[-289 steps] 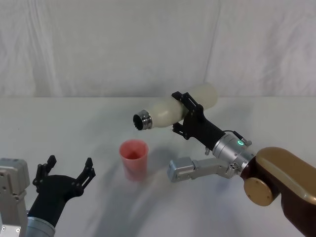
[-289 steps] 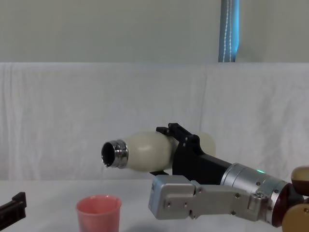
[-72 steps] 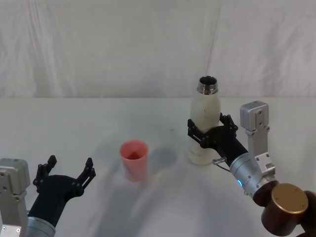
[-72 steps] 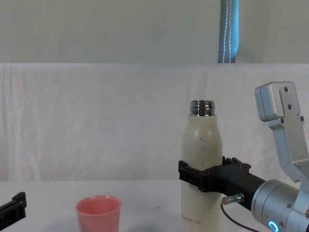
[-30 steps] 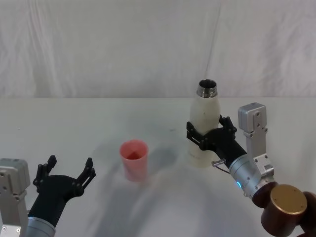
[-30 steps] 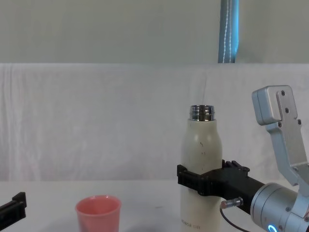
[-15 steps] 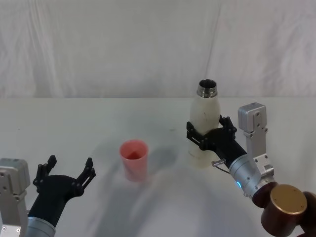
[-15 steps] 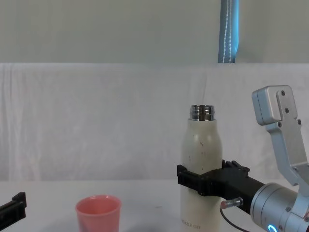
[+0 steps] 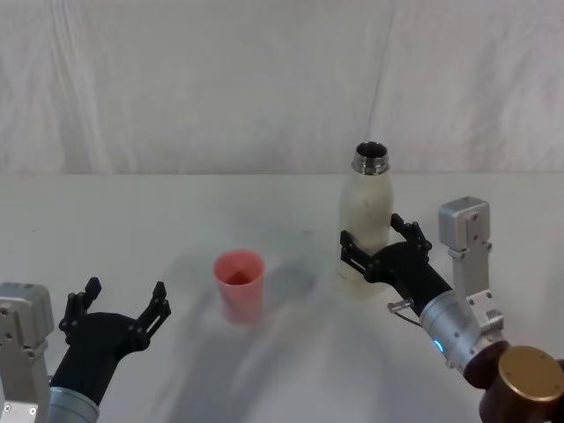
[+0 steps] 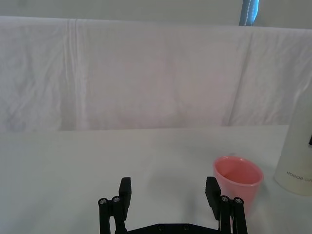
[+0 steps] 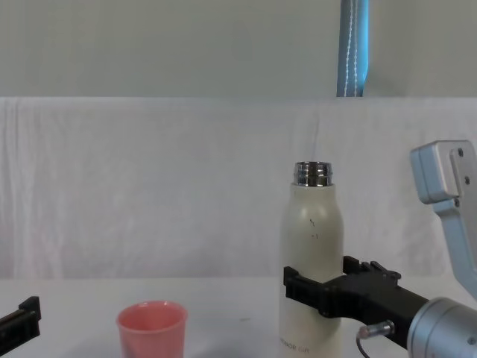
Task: Grasp the thermos with one hand and pour water into the cup lid.
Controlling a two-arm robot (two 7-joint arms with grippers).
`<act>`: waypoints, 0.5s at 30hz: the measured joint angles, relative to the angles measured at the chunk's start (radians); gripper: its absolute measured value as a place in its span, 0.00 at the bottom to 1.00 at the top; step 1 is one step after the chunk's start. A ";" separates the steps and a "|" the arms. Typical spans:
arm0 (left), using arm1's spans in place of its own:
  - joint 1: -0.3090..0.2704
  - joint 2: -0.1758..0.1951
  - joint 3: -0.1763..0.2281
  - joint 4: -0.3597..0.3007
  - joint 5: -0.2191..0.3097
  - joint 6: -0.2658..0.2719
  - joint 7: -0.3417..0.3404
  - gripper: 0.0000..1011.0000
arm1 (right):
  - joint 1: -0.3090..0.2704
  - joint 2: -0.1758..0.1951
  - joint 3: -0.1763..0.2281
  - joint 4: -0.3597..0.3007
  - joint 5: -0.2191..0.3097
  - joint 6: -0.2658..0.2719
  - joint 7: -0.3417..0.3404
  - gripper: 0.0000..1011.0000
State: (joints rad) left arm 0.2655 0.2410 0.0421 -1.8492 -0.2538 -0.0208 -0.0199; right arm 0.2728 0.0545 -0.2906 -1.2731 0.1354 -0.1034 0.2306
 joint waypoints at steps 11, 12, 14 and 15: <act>0.000 0.000 0.000 0.000 0.000 0.000 0.000 0.99 | -0.075 0.052 0.014 -0.124 0.036 0.050 0.026 0.99; 0.000 0.000 0.000 0.000 0.000 0.000 0.000 0.99 | -0.083 0.059 0.015 -0.139 0.040 0.055 0.029 0.99; 0.000 0.000 0.000 0.000 0.000 0.000 0.000 0.99 | -0.110 0.078 0.020 -0.181 0.053 0.070 0.037 0.99; 0.000 0.000 0.000 0.000 0.000 0.000 0.000 0.99 | -0.117 0.083 0.022 -0.195 0.057 0.074 0.039 0.99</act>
State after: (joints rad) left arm 0.2655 0.2410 0.0421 -1.8492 -0.2538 -0.0207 -0.0199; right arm 0.1559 0.1377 -0.2683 -1.4678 0.1919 -0.0291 0.2694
